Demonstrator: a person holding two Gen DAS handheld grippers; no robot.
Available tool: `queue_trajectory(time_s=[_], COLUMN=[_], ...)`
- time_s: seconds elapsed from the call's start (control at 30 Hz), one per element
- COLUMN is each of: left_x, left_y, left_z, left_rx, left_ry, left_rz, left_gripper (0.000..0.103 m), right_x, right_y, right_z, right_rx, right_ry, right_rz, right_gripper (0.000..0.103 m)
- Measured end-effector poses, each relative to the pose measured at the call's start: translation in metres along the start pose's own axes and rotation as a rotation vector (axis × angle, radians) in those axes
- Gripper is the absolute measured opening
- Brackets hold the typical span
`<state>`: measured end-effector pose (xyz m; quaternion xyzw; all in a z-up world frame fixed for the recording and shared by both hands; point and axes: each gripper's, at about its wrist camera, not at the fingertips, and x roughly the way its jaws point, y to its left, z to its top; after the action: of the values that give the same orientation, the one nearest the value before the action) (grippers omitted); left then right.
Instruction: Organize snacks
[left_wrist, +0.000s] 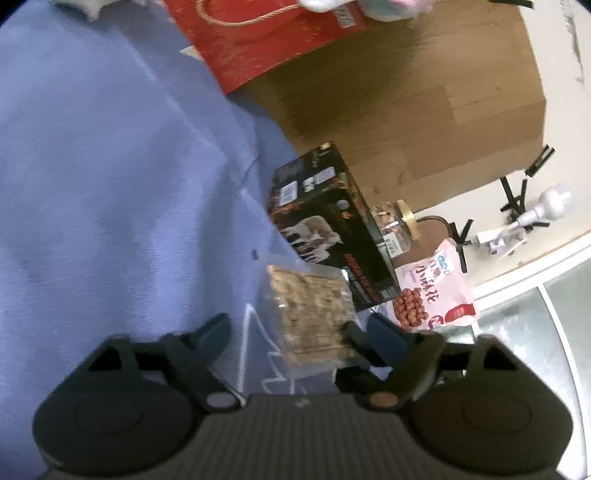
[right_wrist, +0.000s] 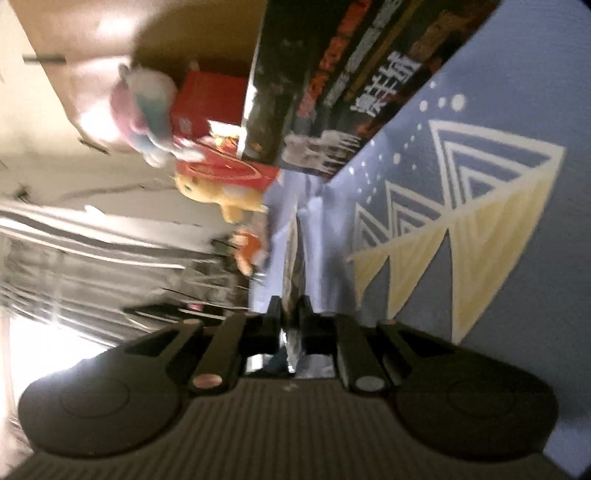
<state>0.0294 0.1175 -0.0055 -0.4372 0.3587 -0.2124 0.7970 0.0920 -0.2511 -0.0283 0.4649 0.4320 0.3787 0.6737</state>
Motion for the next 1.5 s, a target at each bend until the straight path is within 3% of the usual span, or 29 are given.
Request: queue_trajectory(time_s=[0.1, 0.17, 0.2, 0.23, 0.5, 0.63, 0.7, 0.77, 0.8, 0.97, 1.03, 1.17, 1.23, 1.4, 1.5], left_x=[0.008, 0.018, 0.024, 0.031, 0.094, 0.139, 0.157, 0.166, 0.167, 0.155, 0.146, 0.124, 0.110, 0.084, 0.073], left_y=[-0.010, -0.023, -0.032, -0.042, -0.129, -0.151, -0.154, -0.153, -0.152, -0.149, -0.150, -0.155, -0.156, -0.150, -0.149], left_z=[0.001, 0.004, 0.007, 0.010, 0.046, 0.064, 0.068, 0.069, 0.070, 0.060, 0.055, 0.039, 0.029, 0.004, -0.012], left_rx=[0.004, 0.034, 0.064, 0.094, 0.344, 0.410, 0.434, 0.463, 0.471, 0.473, 0.477, 0.484, 0.493, 0.500, 0.530], left_ry=[0.023, 0.040, 0.058, 0.073, 0.074, 0.077, 0.064, 0.021, 0.009, -0.016, -0.025, -0.048, -0.059, -0.064, -0.078], left_rz=[-0.036, -0.057, -0.063, -0.066, -0.018, 0.054, 0.118, 0.207, 0.222, 0.207, 0.198, 0.179, 0.178, 0.211, 0.271], left_gripper=[0.086, 0.068, 0.052, 0.043, 0.042, 0.042, 0.043, 0.047, 0.048, 0.052, 0.055, 0.060, 0.065, 0.071, 0.078], right_x=[-0.008, -0.012, -0.014, -0.016, -0.043, -0.037, -0.027, -0.016, -0.013, -0.022, -0.021, -0.017, -0.023, -0.033, -0.036], right_y=[0.007, 0.017, 0.022, 0.030, 0.091, 0.110, 0.115, 0.119, 0.118, 0.101, 0.100, 0.107, 0.111, 0.118, 0.121], right_z=[-0.001, 0.001, 0.003, 0.005, 0.044, 0.064, 0.064, 0.050, 0.043, 0.026, 0.024, 0.025, 0.021, 0.025, 0.040], right_rx=[-0.007, -0.031, -0.051, -0.079, -0.370, -0.550, -0.683, -0.842, -0.902, -0.904, -0.926, -0.932, -0.930, -0.889, -0.849], right_ry=[-0.006, -0.009, -0.015, -0.027, -0.242, -0.352, -0.416, -0.518, -0.553, -0.566, -0.560, -0.527, -0.528, -0.605, -0.613], right_rz=[0.058, 0.076, 0.080, 0.077, -0.090, -0.313, -0.495, -0.696, -0.745, -0.675, -0.691, -0.686, -0.661, -0.658, -0.668], right_gripper=[0.011, 0.011, 0.011, 0.011, 0.015, 0.031, 0.040, 0.042, 0.044, 0.044, 0.046, 0.058, 0.057, 0.057, 0.056])
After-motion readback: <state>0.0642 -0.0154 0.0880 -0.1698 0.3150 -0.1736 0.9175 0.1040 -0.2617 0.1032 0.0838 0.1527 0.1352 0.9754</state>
